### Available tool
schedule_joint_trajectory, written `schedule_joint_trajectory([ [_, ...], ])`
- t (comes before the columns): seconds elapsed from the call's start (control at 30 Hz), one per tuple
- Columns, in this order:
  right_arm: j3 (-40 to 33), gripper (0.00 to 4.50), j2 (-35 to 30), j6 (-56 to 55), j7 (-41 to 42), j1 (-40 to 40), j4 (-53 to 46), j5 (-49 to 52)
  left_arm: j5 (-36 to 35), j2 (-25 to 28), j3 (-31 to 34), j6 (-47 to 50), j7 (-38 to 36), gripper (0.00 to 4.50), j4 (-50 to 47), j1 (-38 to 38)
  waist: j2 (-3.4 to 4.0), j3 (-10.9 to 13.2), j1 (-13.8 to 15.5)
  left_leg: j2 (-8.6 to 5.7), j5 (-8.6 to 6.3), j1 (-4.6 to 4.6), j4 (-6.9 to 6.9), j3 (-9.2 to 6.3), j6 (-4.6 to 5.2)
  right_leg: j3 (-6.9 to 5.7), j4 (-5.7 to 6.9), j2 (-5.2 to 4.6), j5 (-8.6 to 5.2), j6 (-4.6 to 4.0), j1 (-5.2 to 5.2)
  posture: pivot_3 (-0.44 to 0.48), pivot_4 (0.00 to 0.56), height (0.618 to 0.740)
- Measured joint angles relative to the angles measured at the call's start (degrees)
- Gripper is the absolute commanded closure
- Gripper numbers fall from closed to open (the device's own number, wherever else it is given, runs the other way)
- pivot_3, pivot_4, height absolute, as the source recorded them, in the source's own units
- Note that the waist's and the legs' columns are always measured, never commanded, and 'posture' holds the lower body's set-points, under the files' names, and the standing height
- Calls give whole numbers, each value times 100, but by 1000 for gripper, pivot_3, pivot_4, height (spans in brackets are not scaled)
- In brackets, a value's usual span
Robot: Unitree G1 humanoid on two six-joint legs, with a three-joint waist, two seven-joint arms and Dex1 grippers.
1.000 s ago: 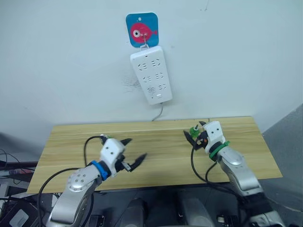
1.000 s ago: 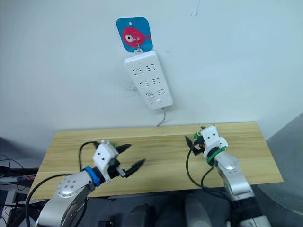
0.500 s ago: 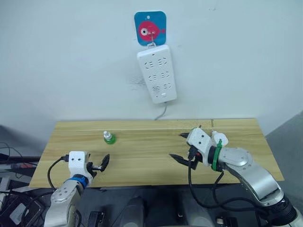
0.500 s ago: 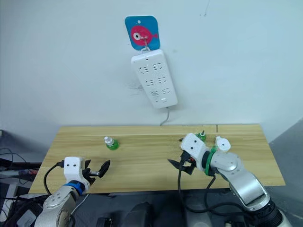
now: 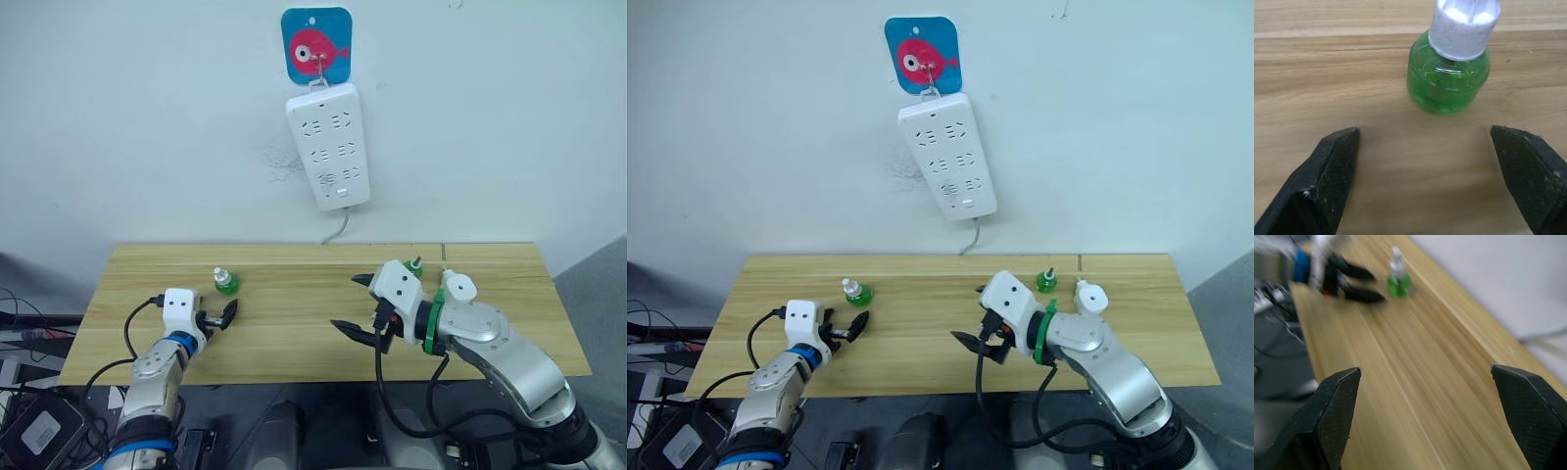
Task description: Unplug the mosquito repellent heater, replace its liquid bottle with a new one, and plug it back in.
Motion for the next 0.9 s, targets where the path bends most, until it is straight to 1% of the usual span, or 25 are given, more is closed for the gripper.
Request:
schedule_joint_trajectory([
  [0.23,3,79,-65,-279,155,-17,-71,115,191,37,-61,-605,-6,0,1052,-712,-6,36,-36,-6,0,0,1,3,0,2,-2,-7,0,1,1,-79,297,740],
  [0.5,-18,79,-136,-191,149,-69,-88,176,306,38,-167,-1170,-133,0,1615,-962,1,73,-61,-6,0,0,0,1,0,-1,-1,-9,0,2,1,-82,299,740],
  [0.53,-20,0,-150,-178,149,-69,-92,180,309,38,-167,-1207,-138,396,1641,-967,1,75,-61,-6,0,0,0,1,0,-1,-2,-10,0,2,1,-81,299,740],
  [0.6,-31,0,-165,-142,143,-68,-111,224,331,34,-170,-1348,-152,853,1725,-975,1,80,-62,-6,0,0,0,1,-1,-2,-2,-10,-1,3,1,-81,299,740],
  [0.7,-41,0,-169,-74,127,-65,-148,296,361,17,-180,-1522,-154,1818,1811,-978,2,94,-63,-6,0,-1,0,1,-1,-2,-2,-10,-2,5,1,-81,299,740],
  [0.73,-50,0,-169,-49,124,-59,-156,318,370,13,-184,-1580,-149,2103,1839,-978,1,96,-64,-6,0,-1,0,0,-1,-2,-2,-10,-2,5,1,-72,299,740],
  [0.77,-70,0,-171,-28,112,-44,-167,340,401,12,-201,-1647,-125,2296,1860,-979,0,100,-63,-6,0,-2,0,-1,-1,-4,-2,-11,-2,5,1,-72,299,740],
  [0.9,-164,0,-233,57,37,16,-251,347,503,6,-274,-1886,-62,2297,1944,-982,-2,107,-63,-7,-1,-4,-1,-1,-2,-5,-6,-13,-2,6,1,-75,291,740],
])
